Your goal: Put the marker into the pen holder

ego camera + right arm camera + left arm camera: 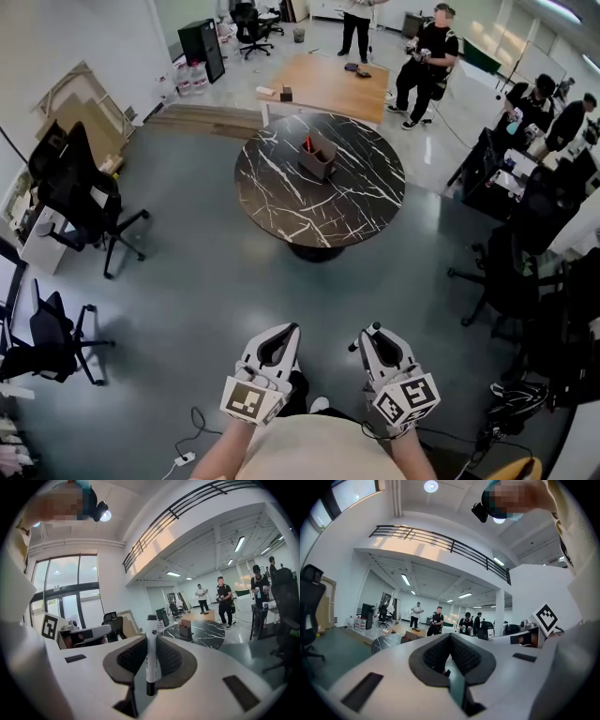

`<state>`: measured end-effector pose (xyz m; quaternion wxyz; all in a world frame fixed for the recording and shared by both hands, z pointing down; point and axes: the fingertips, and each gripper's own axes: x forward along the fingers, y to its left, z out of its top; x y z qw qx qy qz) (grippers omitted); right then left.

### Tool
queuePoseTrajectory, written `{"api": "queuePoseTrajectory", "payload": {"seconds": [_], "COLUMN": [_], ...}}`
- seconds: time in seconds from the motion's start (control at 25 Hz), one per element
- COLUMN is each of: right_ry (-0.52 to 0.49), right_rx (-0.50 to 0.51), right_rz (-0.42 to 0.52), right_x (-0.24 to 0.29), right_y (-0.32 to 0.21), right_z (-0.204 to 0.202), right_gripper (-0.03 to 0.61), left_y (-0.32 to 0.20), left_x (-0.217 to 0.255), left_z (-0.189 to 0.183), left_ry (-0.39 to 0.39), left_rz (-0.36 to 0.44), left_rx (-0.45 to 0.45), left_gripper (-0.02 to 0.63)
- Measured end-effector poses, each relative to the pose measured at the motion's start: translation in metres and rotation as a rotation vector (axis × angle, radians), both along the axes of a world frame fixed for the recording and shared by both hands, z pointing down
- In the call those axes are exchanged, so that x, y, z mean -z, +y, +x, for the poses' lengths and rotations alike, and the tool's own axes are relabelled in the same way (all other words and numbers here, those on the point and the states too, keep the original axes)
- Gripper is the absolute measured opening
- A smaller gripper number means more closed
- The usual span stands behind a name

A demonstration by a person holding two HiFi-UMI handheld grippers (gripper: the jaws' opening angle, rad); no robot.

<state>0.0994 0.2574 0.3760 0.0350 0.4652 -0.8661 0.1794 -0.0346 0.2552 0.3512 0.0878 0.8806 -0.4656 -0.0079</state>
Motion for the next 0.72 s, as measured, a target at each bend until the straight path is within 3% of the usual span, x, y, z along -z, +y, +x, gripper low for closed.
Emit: {"api": "queuePoseTrajectory", "payload": {"seconds": [0.28,0.72], "right_ry": [0.014,0.017], "right_rx": [-0.062,-0.055], "right_rz": [0.026,0.023], "right_x": [0.021,0.016], "right_y": [-0.078,-0.182], "right_z": [-0.027,-0.048], "right_gripper": [0.074,0.074], "left_y": [-0.088,-0.180], "left_x": [0.002,0.006], "left_z": [-0.017,-0.037], "left_ry": [0.036,0.082], "left_rz": [0.009,0.011], "left_rx": [-0.102,-0.107], "left_gripper": [0.008,0.008]}}
